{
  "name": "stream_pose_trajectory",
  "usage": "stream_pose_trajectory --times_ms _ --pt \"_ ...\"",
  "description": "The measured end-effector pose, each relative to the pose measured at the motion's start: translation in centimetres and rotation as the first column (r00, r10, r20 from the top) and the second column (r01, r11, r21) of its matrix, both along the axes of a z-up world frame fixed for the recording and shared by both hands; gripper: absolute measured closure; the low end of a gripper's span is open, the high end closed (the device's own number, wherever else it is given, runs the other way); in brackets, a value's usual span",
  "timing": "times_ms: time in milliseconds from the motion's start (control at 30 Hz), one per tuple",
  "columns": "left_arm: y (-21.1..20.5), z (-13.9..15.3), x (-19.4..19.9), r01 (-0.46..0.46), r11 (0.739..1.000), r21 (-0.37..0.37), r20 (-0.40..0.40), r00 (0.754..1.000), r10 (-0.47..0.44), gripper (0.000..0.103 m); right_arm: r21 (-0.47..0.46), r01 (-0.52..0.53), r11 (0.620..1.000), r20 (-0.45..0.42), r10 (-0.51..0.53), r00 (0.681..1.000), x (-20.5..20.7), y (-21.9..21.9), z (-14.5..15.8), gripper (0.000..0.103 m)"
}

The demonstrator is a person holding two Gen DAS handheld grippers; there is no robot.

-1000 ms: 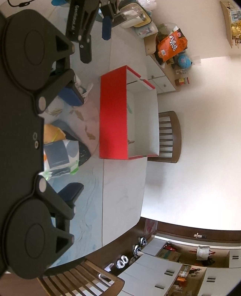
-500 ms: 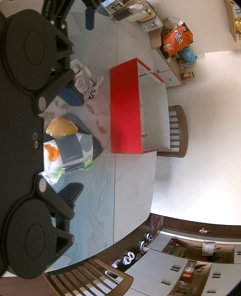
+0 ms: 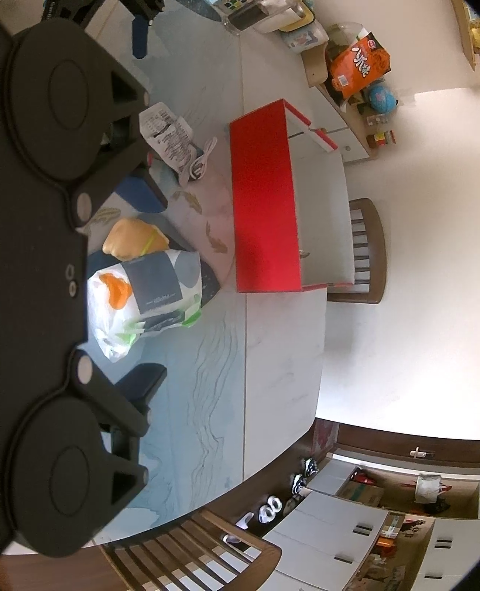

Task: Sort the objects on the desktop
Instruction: 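Reach the left tool to the blue bar while the right tool approaches the white printed bag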

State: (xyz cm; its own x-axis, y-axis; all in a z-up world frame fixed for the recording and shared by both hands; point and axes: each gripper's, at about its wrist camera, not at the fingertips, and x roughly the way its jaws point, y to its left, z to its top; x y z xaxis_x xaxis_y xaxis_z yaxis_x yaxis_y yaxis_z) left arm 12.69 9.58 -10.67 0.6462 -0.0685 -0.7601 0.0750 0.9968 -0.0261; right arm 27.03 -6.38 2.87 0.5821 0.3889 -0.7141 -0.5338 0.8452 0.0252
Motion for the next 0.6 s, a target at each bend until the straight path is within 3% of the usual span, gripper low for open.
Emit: stream_pose_trajectory --times_ms 267,600 --pt "-0.3 -1.4 0.5 0.067 0.998 -0.011 -0.003 0.998 -0.067 0.000 -0.022 0.028 0.999 -0.022 -0.029 0.999 1.4 -0.2 -1.4 0.015" --pt "-0.1 -2.6 1.8 0.079 0.997 -0.011 -0.009 0.997 -0.079 0.000 -0.047 0.040 0.998 -0.056 -0.043 0.998 3.3 0.3 -3.5 0.017"
